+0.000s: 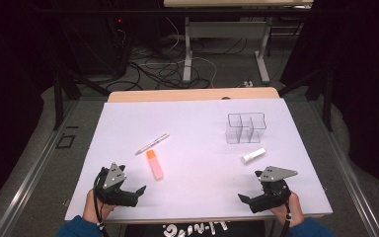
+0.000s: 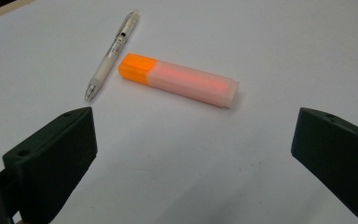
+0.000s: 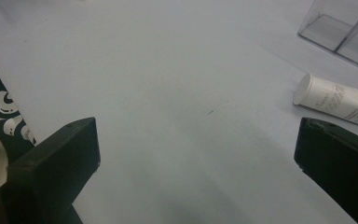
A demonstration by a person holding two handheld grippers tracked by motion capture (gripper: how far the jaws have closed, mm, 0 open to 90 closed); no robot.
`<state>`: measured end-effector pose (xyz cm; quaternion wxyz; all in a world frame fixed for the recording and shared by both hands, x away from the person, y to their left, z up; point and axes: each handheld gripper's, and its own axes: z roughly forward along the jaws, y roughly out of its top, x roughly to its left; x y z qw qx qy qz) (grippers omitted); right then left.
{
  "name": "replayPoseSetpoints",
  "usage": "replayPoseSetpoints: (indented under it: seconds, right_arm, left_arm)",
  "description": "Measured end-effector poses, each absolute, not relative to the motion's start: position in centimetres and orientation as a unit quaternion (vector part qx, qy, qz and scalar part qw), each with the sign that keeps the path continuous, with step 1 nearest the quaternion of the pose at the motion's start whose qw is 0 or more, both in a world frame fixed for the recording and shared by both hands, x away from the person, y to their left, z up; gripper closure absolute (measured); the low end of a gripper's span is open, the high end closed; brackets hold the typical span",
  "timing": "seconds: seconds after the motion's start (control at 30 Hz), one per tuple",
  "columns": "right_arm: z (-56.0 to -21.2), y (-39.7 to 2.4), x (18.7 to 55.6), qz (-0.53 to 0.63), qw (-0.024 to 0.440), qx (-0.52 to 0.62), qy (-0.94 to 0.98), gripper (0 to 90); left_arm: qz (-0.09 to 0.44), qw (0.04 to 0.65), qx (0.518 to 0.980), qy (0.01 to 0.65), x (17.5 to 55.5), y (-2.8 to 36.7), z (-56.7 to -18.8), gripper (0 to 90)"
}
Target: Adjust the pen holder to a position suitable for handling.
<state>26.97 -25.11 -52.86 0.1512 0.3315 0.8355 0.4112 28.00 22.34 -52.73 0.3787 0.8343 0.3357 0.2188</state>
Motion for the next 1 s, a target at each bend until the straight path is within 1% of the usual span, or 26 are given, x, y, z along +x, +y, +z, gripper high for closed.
replayPoseSetpoints:
  seconds: [0.17, 0.27, 0.43, 0.7, 0.77, 0.8, 0.97, 1.0]
  right_arm:
    - [-52.8, -25.1, 27.0, 0.410, 0.155, 0.336, 0.834, 0.0]
    - [-52.9, -25.1, 27.1, 0.411, 0.157, 0.339, 0.832, 0.0]
    - [-53.1, -25.1, 27.9, 0.408, 0.151, 0.354, 0.828, 0.0]
    - [-53.2, -25.0, 29.8, 0.394, 0.160, 0.364, 0.828, 0.0]
    - [-53.2, -25.0, 30.3, 0.399, 0.163, 0.365, 0.825, 0.0]
    - [-53.1, -25.1, 30.5, 0.392, 0.160, 0.366, 0.829, 0.0]
    - [-53.3, -25.4, 31.6, 0.396, 0.162, 0.378, 0.821, 0.0]
    - [-53.4, -25.6, 32.2, 0.397, 0.169, 0.382, 0.817, 0.0]
  left_arm:
    - [0.210, 0.373, 0.839, 0.335, 28.0, 22.2, -52.8, 0.1]
    - [0.217, 0.373, 0.839, 0.332, 28.0, 22.1, -52.9, 0.1]
    - [0.210, 0.369, 0.841, 0.334, 28.0, 22.1, -52.9, 0.1]
    - [0.218, 0.368, 0.841, 0.331, 28.1, 22.0, -53.0, 0.2]
    - [0.218, 0.368, 0.841, 0.331, 28.1, 21.9, -53.0, 0.3]
    - [0.210, 0.366, 0.843, 0.333, 28.0, 21.9, -53.0, 0.2]
    - [0.211, 0.365, 0.844, 0.332, 28.1, 21.9, -53.0, 0.2]
    - [0.212, 0.369, 0.841, 0.334, 28.1, 21.8, -53.1, 0.3]
